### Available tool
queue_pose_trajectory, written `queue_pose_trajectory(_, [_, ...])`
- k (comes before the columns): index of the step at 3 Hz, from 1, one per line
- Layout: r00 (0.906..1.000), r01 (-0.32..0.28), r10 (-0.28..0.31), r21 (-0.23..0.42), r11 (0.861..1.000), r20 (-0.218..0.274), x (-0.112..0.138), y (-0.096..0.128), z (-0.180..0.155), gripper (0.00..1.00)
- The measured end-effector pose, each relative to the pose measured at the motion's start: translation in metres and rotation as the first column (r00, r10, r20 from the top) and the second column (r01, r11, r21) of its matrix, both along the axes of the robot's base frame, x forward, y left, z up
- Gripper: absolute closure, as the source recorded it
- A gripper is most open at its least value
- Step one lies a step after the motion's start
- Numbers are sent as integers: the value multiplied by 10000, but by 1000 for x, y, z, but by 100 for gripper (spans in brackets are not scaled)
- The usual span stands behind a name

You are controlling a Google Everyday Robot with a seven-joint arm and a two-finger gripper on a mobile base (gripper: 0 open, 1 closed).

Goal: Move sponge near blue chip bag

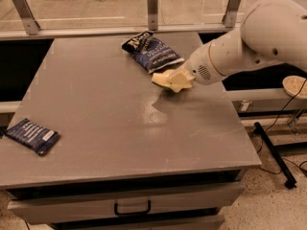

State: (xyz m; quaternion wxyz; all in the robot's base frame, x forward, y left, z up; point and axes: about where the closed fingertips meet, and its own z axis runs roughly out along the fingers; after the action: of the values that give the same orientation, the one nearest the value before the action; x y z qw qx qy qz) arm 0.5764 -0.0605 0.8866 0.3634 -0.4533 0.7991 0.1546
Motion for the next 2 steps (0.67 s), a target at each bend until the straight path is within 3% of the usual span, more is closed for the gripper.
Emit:
queue_pose_trajectory(1, [9879, 904, -936, 307, 9954, 1240, 43, -23, 19, 100])
queue_pose_trajectory(2, [9630, 1140, -1215, 449, 9925, 2404, 92, -25, 33, 100])
